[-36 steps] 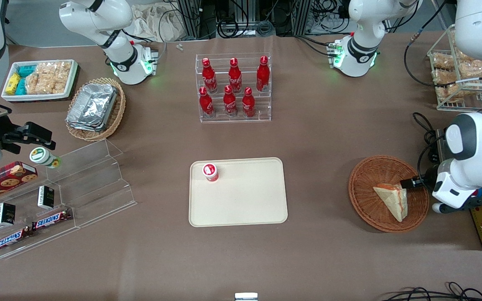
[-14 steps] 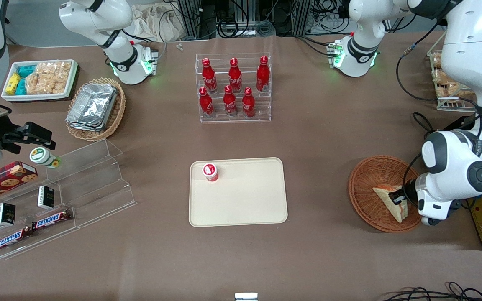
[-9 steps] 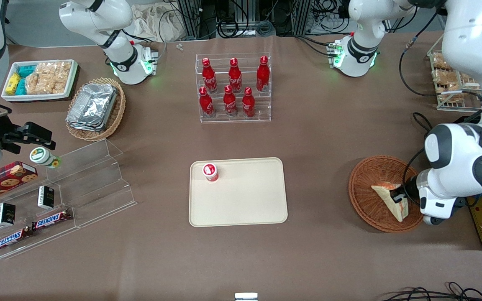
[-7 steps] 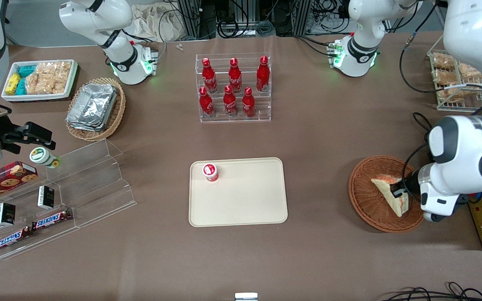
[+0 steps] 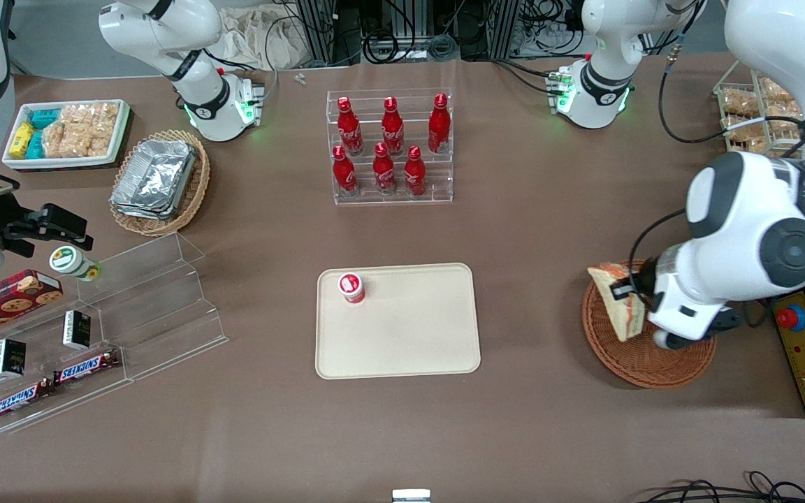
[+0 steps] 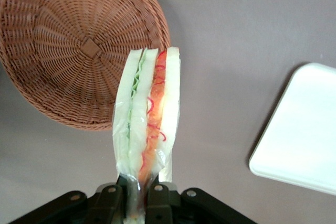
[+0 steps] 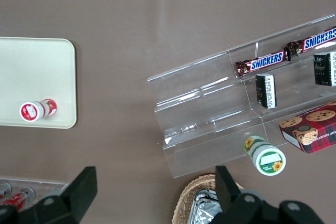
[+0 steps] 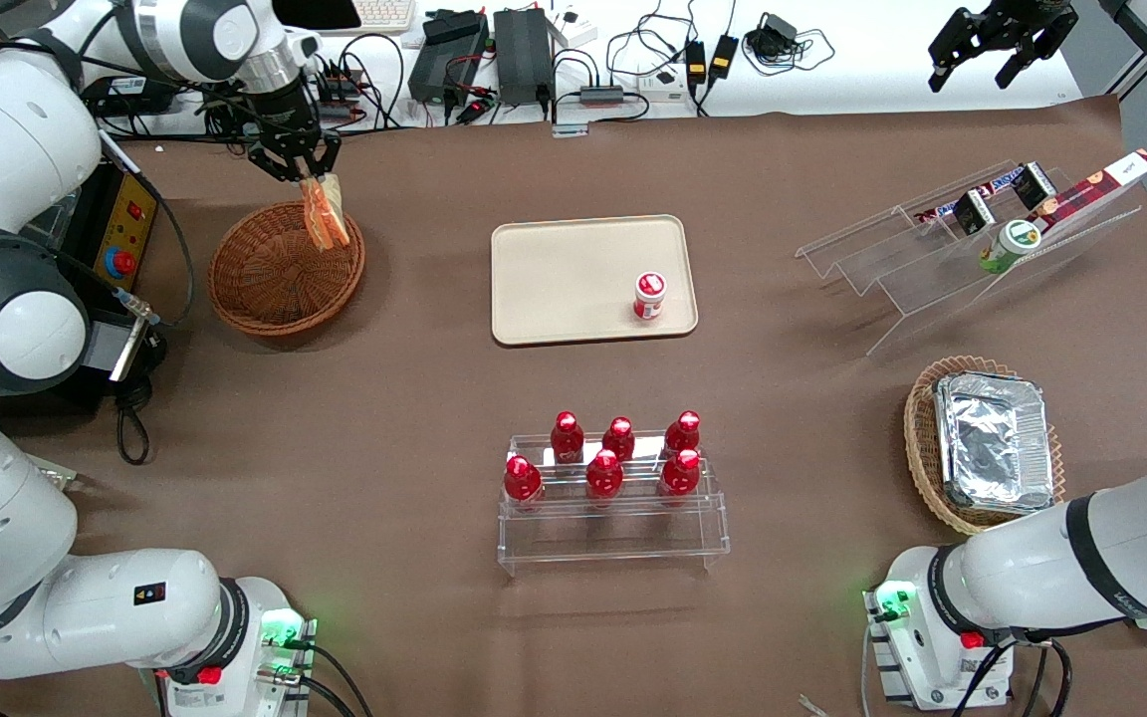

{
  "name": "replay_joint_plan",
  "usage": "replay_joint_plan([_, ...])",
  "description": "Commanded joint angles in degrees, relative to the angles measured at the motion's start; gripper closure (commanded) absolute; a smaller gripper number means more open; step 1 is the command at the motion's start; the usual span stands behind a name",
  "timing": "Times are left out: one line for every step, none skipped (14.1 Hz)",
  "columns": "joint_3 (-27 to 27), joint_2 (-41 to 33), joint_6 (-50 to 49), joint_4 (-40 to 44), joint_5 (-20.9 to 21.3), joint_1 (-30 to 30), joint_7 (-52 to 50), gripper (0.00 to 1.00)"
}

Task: Place sandwich from basket to tray
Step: 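Lift the sandwich out of the basket with the left gripper, then carry the sandwich over the white tray beside the red cup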

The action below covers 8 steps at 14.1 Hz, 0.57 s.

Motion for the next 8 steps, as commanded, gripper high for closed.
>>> replay_joint_plan([-0.4,0.7,-1.4,1.1,2.5,-4.2,-0.9,0.89])
replay_joint_plan([-0.5,1.6,-1.4,1.2,2.9,-5.7,-1.0,0.89])
replay_joint_plan([-0.5,1.7,-1.3,1.3,2.9,-7.3,-0.9,0.89])
replay_joint_plan([-0.5,1.8,-0.7,1.3,2.8,-8.7,-1.0,0.9])
replay_joint_plan([-0.5,2.0,-0.6,1.3,2.7,-10.2,-1.0,0.91])
replay_joint_plan([-0.5,3.0,-0.1,1.3,2.7,-11.9,-1.0,0.91])
replay_joint_plan([-0.5,3.2,0.8,1.3,2.8,-13.2,-1.0,0.91])
replay_joint_plan([-0.5,3.2,2.8,1.1,3.3,-14.3,-1.0,0.91])
